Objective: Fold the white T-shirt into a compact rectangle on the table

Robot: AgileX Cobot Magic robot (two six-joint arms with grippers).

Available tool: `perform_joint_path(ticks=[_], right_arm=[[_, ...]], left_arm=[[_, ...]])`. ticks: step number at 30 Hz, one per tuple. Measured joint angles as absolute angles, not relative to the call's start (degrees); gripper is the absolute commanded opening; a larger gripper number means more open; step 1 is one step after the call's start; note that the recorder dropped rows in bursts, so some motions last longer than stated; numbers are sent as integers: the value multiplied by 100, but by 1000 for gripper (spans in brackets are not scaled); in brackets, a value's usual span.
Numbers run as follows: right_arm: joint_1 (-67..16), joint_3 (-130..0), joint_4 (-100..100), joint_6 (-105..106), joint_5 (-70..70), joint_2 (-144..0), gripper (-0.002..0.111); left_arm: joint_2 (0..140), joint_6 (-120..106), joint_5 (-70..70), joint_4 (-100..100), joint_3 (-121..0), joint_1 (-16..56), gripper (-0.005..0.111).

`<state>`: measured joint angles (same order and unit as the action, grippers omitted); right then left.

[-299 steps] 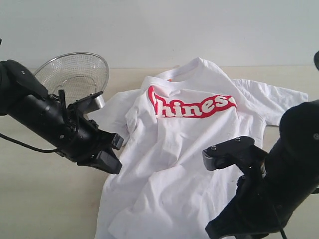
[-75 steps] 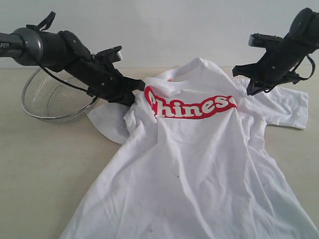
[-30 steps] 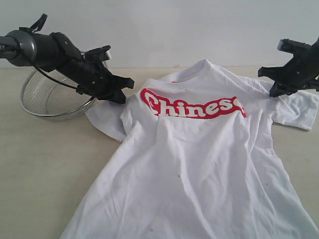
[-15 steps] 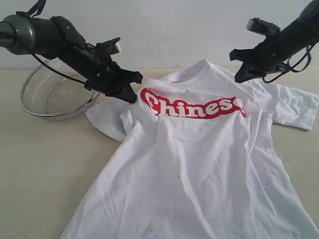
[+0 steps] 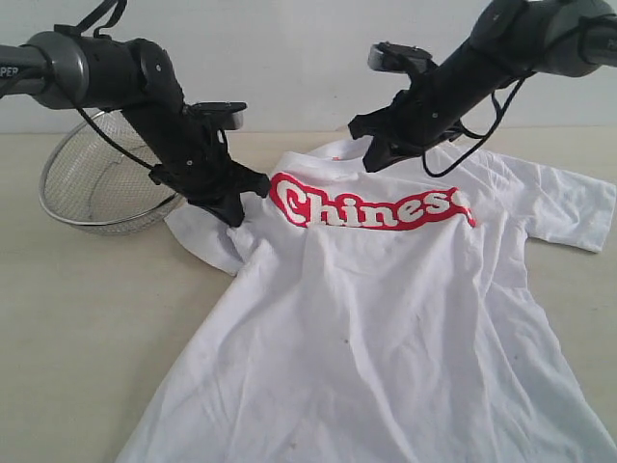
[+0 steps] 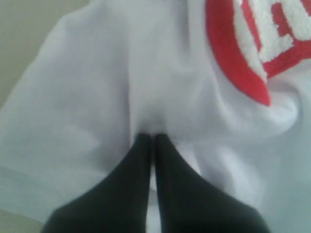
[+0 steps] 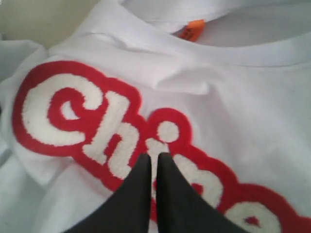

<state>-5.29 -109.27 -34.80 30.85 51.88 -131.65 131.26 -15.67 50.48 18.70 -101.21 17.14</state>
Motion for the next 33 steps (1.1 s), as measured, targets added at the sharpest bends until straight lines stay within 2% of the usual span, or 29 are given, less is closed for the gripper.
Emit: perform_joint_path(ticks=[6, 33], right_arm=[[-872, -10927, -3526, 3127, 5110, -13154, 0], [-866, -10927, -3518, 3127, 5408, -13154, 0]], left_arm=[[13010, -1518, 5080, 1702, -10121, 1714, 4], [13342, -1205, 4339, 1243, -10121, 1714, 4]])
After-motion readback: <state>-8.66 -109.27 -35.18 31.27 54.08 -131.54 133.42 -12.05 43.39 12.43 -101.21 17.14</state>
